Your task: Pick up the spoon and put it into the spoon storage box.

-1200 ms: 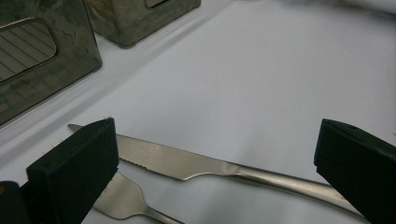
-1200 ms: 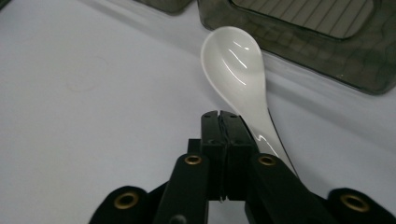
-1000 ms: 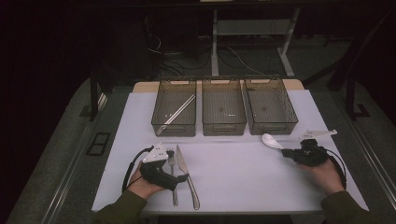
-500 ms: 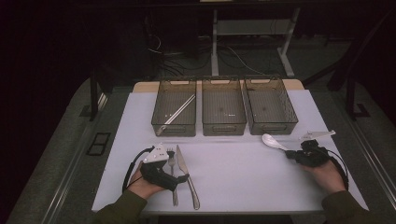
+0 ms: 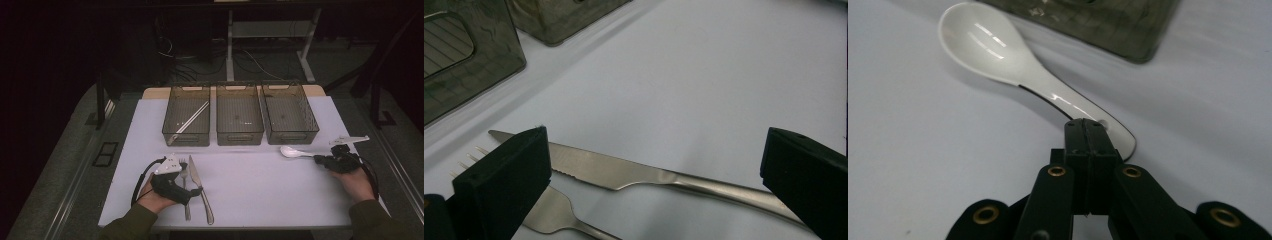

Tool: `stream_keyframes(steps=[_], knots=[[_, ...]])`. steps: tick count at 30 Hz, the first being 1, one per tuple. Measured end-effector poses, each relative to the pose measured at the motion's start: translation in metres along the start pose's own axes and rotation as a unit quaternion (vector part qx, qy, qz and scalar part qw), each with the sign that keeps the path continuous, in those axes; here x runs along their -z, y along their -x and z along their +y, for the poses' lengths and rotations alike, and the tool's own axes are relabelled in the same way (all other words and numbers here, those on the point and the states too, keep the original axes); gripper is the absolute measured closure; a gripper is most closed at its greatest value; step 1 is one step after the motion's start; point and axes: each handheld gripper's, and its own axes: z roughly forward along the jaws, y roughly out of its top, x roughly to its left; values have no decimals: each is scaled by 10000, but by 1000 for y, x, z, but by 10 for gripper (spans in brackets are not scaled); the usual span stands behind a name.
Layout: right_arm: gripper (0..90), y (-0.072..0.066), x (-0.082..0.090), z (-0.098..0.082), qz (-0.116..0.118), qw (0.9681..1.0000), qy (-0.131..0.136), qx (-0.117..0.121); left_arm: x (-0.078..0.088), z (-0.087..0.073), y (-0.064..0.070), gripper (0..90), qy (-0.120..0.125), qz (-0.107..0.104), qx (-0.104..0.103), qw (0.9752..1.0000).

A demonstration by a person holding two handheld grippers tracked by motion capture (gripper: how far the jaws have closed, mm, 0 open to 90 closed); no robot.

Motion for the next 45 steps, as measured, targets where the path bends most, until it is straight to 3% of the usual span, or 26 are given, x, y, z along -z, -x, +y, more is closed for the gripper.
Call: stream_keyframes(steps=[8, 16, 19, 21, 26, 29, 34, 45], knots=[[898, 16, -4, 3, -48, 9997, 96, -228, 0, 0, 0, 0, -1, 10, 2, 10000], [895, 17, 0, 3, 50, 9993, 236, -289, 1, 0, 0, 0, -4, 9, -48, 10000], [822, 16, 6, 4, 171, 9985, 362, -373, 1, 0, 0, 0, 6, 9, -47, 10000], [728, 15, 9, 5, 358, 9974, 472, -419, 1, 0, 0, 0, 3, 17, -64, 10000], [541, 5, 13, 12, 572, 9953, 713, -326, 2, 0, -1, 0, 24, -3, -20, 10000], [485, -4, 12, 20, 680, 9947, 754, -170, 2, 0, -1, 0, 62, -9, 9, 10000], [455, -12, 4, 33, 831, 9938, 742, 18, 0, 0, -1, 0, 20, -39, -15, 10000], [429, -21, -21, 50, 1029, 9933, 508, 112, -1, 0, -2, 0, 23, -67, 11, 10000]])
